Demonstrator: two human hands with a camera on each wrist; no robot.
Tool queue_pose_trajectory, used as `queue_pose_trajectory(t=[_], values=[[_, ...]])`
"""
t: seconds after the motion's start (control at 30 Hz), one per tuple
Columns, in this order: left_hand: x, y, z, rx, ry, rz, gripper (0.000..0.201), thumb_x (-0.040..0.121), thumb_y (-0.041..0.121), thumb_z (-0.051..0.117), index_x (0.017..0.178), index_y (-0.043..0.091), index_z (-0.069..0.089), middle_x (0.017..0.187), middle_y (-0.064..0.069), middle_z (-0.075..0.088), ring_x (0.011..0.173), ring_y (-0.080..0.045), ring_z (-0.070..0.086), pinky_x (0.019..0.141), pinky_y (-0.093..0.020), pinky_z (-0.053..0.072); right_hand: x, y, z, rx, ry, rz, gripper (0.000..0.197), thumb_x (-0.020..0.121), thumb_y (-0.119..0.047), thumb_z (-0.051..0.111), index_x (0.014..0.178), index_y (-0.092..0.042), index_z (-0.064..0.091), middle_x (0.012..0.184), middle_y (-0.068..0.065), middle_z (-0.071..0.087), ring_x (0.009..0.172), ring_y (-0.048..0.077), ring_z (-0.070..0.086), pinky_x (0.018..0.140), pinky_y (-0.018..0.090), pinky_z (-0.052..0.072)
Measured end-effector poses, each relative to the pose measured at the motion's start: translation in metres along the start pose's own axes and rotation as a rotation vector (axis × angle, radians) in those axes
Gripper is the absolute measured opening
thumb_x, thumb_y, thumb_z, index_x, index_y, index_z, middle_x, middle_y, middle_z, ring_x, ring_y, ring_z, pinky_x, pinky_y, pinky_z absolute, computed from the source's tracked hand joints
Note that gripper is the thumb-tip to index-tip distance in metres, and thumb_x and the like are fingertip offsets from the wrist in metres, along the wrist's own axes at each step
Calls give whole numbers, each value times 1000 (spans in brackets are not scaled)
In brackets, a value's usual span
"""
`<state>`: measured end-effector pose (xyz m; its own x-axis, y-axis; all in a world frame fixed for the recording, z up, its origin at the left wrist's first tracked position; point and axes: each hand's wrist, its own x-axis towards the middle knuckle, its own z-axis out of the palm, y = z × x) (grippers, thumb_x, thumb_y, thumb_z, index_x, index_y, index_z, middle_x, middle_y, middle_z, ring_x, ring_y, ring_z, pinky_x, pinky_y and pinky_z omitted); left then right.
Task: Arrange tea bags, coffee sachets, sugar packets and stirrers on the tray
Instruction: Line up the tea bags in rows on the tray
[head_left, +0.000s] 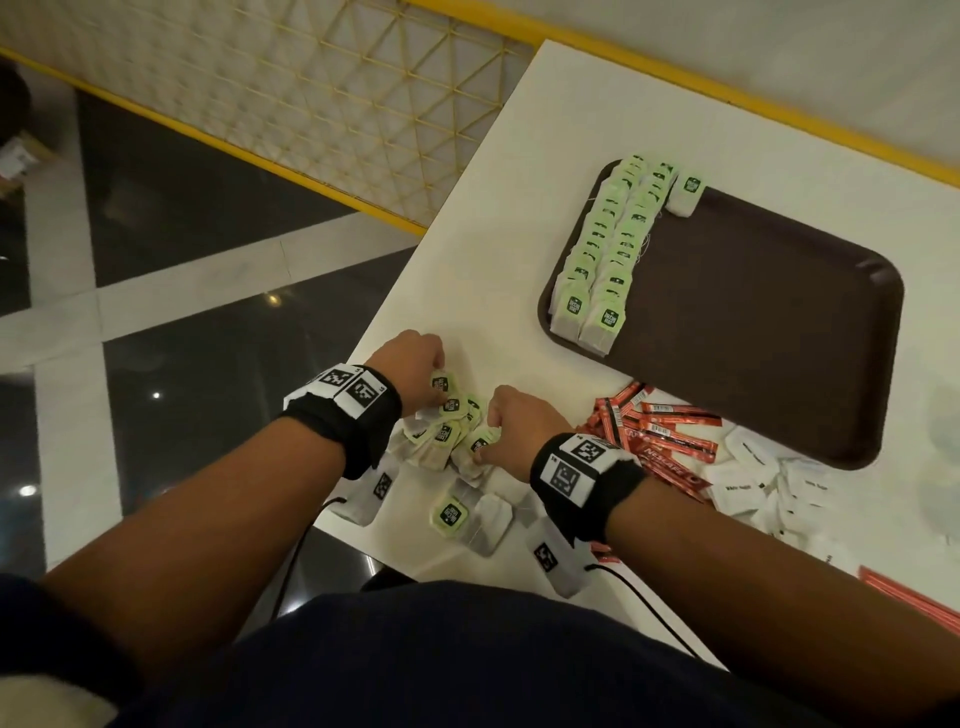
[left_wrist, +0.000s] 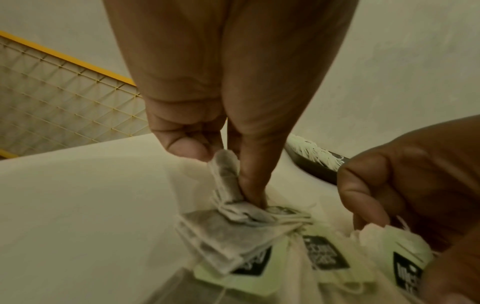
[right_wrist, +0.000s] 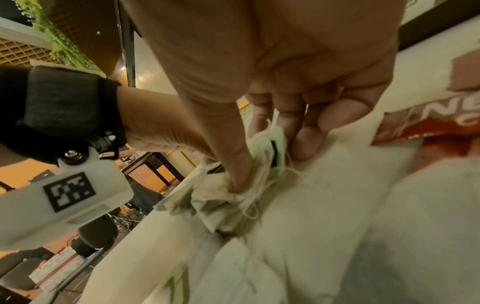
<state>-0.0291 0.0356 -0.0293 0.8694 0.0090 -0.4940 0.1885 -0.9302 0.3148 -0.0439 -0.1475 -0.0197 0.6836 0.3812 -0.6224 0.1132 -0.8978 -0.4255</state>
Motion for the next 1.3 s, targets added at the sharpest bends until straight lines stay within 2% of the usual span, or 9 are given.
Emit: queue_pose_trajectory(t=[0.23, 0.33, 0.53, 0.67, 0.77, 0.8, 0.87, 0.93, 1.3], values=[[1, 3, -10, 91, 16, 33, 24, 91, 35, 59, 103, 15, 65, 100, -5, 64, 94, -28, 61, 78, -37, 51, -6, 17, -8, 217, 63, -94, 28, 78, -16, 74, 93, -23, 52, 80, -7, 49, 73, 16, 52, 60, 28, 38], [-2, 12, -17, -67, 46, 112, 25, 96, 27, 51, 83, 9, 63, 87, -7, 64, 83, -28, 61, 75, -39, 50, -9, 28, -23, 292, 129, -128, 28, 76, -15, 76, 89, -26, 53, 74, -7, 45, 62, 9, 44, 53, 22, 32], [-2, 50, -27, -512, -89, 178, 20, 102, 25, 46, 102, 9, 57, 97, -5, 70, 88, -21, 66, 79, -38, 56, -20, 36, -68, 328, 134, -278, 26, 76, -15, 79, 92, -23, 60, 73, -9, 46, 57, 3, 40, 57, 22, 36], [4, 79, -29, -817, -271, 124, 15, 103, 18, 44, 111, 13, 54, 95, -4, 59, 79, -13, 60, 65, -24, 56, -27, 38, -98, 339, 140, -335, 25, 77, -15, 79, 93, -21, 61, 76, -8, 55, 56, 0, 44, 55, 14, 37], [13, 91, -37, -1110, -365, 70, 24, 95, 16, 61, 118, 14, 58, 98, 4, 51, 76, -1, 56, 75, -7, 47, -26, 43, -119, 295, 199, -325, 24, 77, -15, 79, 94, -20, 62, 77, -9, 57, 60, 0, 46, 58, 14, 38], [17, 94, -39, -1207, -437, 62, 30, 95, 14, 60, 124, 7, 55, 101, 1, 53, 81, -5, 59, 81, -10, 48, -25, 45, -125, 281, 225, -309, 24, 77, -16, 79, 95, -20, 63, 77, -8, 56, 60, 2, 45, 58, 17, 38], [18, 106, -45, -1288, -508, 106, 30, 103, 19, 46, 128, 2, 49, 110, -14, 61, 98, -32, 66, 95, -41, 54, -23, 49, -137, 255, 283, -268, 25, 78, -16, 78, 97, -20, 63, 76, -8, 53, 60, 4, 44, 57, 18, 36], [25, 117, -49, -1302, -519, 111, 27, 104, 24, 42, 123, 6, 50, 111, -17, 64, 101, -35, 65, 97, -52, 51, -20, 53, -146, 248, 332, -237, 26, 78, -17, 78, 98, -20, 63, 79, -9, 53, 62, 3, 45, 58, 19, 38], [75, 159, -62, -1285, -384, 275, 39, 91, 3, 62, 125, 19, 52, 116, -4, 68, 103, -21, 67, 81, -35, 58, 6, 93, -168, 593, 644, -35, 38, 80, -31, 78, 109, -19, 56, 91, 1, 65, 75, 12, 61, 65, 23, 49]])
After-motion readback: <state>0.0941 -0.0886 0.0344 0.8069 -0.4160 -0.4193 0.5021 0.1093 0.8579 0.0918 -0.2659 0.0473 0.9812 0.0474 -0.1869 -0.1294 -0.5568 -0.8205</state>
